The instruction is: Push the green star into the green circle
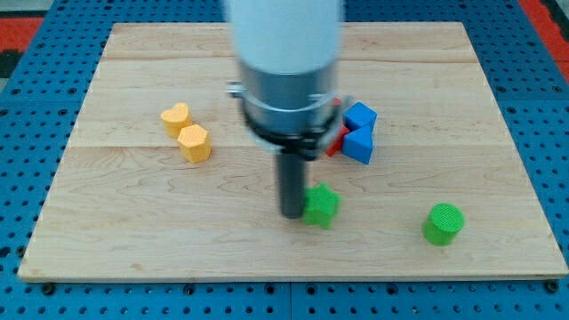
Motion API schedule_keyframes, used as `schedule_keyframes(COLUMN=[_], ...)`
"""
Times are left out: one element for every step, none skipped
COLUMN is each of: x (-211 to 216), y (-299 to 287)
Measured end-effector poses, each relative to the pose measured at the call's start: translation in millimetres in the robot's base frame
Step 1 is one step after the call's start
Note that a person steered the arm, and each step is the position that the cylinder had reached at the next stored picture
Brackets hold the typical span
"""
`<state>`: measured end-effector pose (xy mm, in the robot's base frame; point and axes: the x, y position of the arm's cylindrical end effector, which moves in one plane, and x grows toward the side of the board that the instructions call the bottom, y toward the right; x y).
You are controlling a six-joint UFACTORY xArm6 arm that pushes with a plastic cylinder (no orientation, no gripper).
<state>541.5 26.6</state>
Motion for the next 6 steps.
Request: schedule_keyframes(x=[0,-1,-1,-1,-1,-24], y=[9,21,78,128,150,140])
